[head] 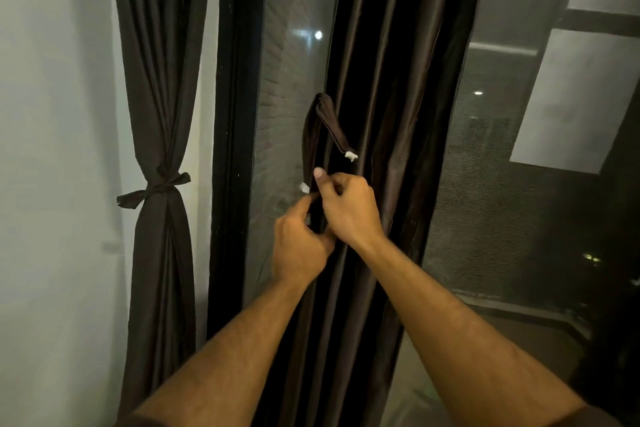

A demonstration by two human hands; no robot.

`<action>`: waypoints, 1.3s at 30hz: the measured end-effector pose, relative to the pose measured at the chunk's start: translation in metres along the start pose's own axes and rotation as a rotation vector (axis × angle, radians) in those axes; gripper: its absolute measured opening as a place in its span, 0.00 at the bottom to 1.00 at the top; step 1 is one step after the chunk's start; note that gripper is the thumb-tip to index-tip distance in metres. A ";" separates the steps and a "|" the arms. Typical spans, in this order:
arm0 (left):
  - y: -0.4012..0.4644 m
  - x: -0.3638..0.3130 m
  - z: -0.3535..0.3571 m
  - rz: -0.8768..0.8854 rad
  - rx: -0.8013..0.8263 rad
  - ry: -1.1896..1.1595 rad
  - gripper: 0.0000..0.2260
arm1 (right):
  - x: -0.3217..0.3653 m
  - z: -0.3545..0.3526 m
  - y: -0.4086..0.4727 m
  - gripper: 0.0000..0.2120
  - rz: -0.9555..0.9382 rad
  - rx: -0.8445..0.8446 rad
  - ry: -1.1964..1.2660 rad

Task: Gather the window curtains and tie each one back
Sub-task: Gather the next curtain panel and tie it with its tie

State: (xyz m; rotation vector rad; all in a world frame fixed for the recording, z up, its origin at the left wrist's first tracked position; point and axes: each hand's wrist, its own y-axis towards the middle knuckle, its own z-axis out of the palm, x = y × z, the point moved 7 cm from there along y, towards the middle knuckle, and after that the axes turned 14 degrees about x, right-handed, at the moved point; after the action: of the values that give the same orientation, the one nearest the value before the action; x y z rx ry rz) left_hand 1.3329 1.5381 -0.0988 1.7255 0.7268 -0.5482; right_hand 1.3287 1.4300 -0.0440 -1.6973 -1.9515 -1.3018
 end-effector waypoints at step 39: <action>-0.001 0.000 0.013 0.037 -0.025 0.306 0.15 | -0.040 -0.048 -0.059 0.07 0.053 -0.438 -0.115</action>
State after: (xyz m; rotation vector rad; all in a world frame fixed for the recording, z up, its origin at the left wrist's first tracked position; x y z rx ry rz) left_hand 1.3318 1.5257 -0.1027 1.8165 0.9098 -0.2500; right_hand 1.2705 1.3720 -0.0703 -2.0424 -1.7541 -1.7447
